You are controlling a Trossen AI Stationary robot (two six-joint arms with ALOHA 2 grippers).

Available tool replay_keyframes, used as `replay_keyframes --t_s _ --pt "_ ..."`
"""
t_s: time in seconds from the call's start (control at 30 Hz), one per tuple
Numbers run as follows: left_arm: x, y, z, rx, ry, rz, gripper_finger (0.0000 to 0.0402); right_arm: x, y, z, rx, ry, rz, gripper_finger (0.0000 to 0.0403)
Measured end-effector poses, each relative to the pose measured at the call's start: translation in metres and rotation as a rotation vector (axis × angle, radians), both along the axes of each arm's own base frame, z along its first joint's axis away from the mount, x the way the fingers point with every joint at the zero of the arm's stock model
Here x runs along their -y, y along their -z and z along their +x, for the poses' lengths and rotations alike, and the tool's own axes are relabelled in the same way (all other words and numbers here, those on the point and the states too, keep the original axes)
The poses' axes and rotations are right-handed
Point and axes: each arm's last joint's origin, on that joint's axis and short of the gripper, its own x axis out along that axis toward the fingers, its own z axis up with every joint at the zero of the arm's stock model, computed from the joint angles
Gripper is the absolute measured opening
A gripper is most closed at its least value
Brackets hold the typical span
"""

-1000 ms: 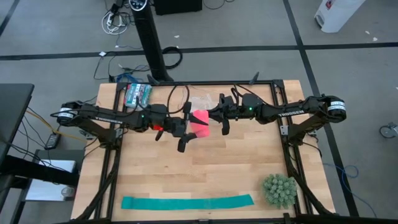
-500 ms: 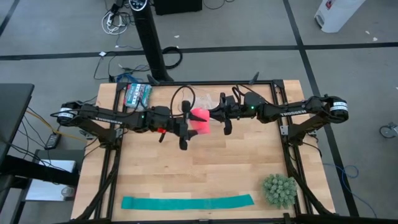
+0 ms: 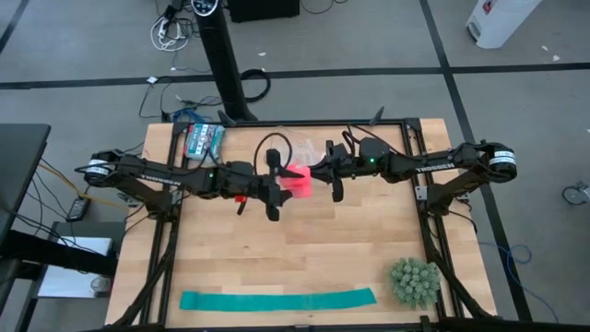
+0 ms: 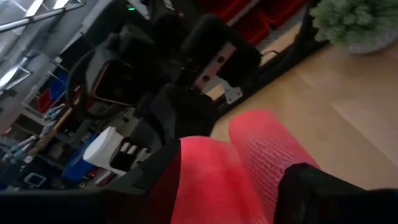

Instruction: Roll bandage

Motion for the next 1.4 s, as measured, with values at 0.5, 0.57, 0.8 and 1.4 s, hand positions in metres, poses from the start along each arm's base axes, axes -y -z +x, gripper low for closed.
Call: replay_keyframes --t_s 0.5,0.57,0.8,1.4 --pt "0.023 0.006 -0.004 -0.064 0.028 0.007 0.0203 0.001 0.001 0.000 -0.004 0.025 -0.033 0.0000" --pt "0.027 0.006 -0.004 -0.063 0.028 0.021 0.0203 0.002 0.001 0.000 -0.005 0.028 -0.033 0.0000" --pt "0.032 0.008 -0.007 -0.084 -0.049 0.053 0.0203 0.003 0.001 0.000 -0.007 0.032 -0.031 0.0000" --pt "0.038 0.014 -0.015 -0.162 -0.309 0.186 0.0203 0.000 0.005 -0.002 -0.063 -0.055 -0.001 0.0000"
